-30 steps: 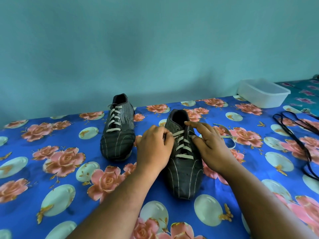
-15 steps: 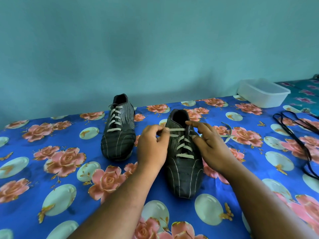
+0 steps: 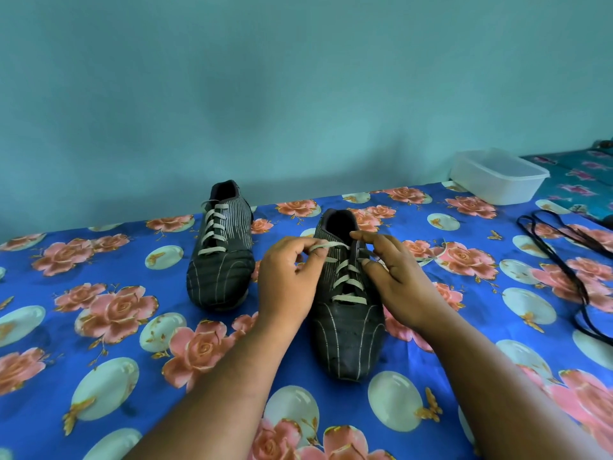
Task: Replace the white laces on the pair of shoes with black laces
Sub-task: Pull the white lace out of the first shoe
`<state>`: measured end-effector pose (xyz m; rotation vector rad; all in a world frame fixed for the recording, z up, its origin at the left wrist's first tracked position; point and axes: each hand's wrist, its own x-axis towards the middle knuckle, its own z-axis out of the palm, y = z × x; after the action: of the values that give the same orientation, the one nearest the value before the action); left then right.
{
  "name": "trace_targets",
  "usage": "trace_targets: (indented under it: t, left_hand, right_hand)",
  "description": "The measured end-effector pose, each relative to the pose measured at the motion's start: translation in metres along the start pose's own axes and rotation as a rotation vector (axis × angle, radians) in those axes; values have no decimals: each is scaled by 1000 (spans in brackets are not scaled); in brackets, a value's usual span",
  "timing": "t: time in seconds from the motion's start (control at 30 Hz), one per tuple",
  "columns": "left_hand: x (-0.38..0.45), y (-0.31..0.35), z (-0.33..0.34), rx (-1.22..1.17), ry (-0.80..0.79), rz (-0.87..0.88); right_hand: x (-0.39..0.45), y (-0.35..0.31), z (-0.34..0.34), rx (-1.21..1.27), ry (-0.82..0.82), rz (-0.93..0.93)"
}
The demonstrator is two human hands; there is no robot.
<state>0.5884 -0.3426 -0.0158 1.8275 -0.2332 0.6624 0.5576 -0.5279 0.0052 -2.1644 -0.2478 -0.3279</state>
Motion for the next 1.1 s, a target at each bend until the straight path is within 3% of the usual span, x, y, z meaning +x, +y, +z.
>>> trace_targets:
  t: [0.07, 0.2, 0.33, 0.47, 0.7, 0.83, 0.97, 1.1]
  left_hand:
    - [1, 1, -5, -150, -37, -123]
    - [-5, 16, -9, -291, -200, -146]
    - [-7, 21, -1, -162, -135, -27]
    - [-2, 10, -3, -35, -98, -20]
    - [2, -2, -3, 147, -47, -272]
    - [-6, 4, -6, 260, -25, -154]
    - [-3, 4, -8, 185, -38, 86]
    - [-4, 7, 0, 201, -10, 94]
  right_hand:
    - [-1, 0, 0, 1, -3, 1]
    - [0, 0, -1, -18, -6, -3]
    - [0, 2, -1, -31, -9, -9]
    - [0, 2, -1, -29, -13, -3]
    - [1, 1, 1, -13, -13, 8]
    - [1, 3, 1, -4, -7, 6]
    - [1, 1, 1, -12, -2, 6]
    - [1, 2, 0, 0, -2, 9]
